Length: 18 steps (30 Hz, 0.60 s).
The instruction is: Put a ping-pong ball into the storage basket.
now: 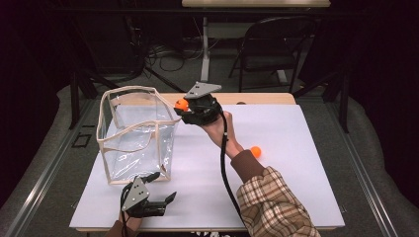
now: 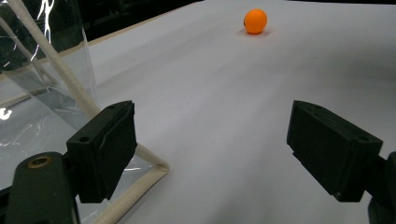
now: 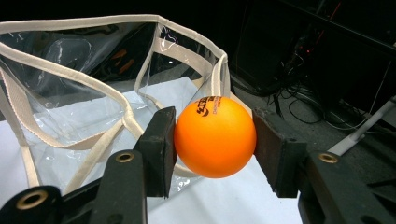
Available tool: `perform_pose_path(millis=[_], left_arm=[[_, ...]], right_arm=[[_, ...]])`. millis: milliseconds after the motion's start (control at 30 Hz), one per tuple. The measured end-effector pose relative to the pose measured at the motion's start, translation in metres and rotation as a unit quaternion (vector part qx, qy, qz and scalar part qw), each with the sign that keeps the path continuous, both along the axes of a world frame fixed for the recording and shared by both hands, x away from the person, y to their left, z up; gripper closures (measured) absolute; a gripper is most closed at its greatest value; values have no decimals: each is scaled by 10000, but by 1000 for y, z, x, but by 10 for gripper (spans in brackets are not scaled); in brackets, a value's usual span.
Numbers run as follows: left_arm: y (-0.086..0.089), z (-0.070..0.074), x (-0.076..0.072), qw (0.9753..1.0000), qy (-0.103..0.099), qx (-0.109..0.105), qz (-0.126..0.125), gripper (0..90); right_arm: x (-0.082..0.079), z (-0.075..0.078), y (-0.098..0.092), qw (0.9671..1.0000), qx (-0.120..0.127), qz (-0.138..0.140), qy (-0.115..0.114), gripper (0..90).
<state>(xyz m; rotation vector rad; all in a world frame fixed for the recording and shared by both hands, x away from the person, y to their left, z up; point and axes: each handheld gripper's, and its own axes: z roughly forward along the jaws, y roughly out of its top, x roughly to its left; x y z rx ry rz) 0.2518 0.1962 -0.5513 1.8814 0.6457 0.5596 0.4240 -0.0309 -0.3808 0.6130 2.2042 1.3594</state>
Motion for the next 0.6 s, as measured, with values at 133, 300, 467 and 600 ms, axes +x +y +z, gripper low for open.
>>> perform_pose_path(millis=[133,300,467,600], left_arm=[[0,0,0,10000,-5,3,-9,160],[0,0,0,10000,-6,-3,-4,161],[0,0,0,10000,-5,7,-10,161],[0,1,0,10000,-15,-2,-9,161]], right_arm=[[1,2,3,10000,-37,13,-23,512],[4,4,5,10000,-37,-1,-14,512],[6,5,9,10000,-38,-27,-4,512],[8,5,13,10000,-69,-12,-21,511]])
